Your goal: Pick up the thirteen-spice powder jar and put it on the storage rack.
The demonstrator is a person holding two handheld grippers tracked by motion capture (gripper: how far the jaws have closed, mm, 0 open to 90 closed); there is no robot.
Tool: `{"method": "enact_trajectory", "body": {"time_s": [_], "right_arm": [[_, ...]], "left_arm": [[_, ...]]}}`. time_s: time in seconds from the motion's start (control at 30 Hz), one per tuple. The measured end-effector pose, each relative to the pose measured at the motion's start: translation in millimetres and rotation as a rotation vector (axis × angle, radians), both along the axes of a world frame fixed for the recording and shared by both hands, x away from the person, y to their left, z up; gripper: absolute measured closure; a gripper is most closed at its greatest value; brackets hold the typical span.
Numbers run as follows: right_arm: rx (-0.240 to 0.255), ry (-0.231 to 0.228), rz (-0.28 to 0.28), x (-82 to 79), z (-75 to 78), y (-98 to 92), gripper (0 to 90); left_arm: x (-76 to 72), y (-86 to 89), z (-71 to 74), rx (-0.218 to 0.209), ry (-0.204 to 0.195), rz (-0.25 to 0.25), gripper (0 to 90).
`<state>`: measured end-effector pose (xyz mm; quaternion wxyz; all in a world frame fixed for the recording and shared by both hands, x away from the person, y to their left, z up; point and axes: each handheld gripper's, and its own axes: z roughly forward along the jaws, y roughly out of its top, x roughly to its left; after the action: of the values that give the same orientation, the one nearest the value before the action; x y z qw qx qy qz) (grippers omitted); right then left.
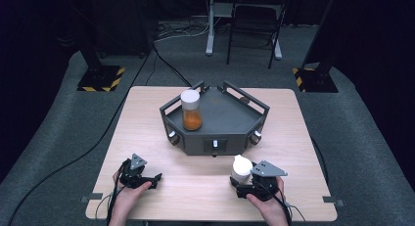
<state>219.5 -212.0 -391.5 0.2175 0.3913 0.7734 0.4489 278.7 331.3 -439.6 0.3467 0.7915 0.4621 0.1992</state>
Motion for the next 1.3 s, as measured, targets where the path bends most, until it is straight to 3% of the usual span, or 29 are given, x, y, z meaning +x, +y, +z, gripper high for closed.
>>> {"method": "enact_trajectory", "body": {"time_s": [0.33, 0.6, 1.0, 1.3], "right_arm": [[-0.009, -0.013, -0.016, 4.2, -5.3, 9.0, 16.9], [-0.036, -0.034, -0.022, 3.9, -7.3, 13.1, 29.4], [-0.012, -0.013, -0.008, 8.8, -5.1, 5.1, 29.7], [-0.020, -0.027, 0.005, 7.9, 4.9, -0.7, 29.7]], "left_arm": [[0.0, 0.0, 0.0, 0.000, 0.000, 0.000, 6.2], [0.0, 0.0, 0.0, 0.000, 0.000, 0.000, 6.2], [0.0, 0.0, 0.0, 0.000, 0.000, 0.000, 6.2], [0.0, 0.0, 0.0, 0.000, 0.000, 0.000, 6.2]]}}
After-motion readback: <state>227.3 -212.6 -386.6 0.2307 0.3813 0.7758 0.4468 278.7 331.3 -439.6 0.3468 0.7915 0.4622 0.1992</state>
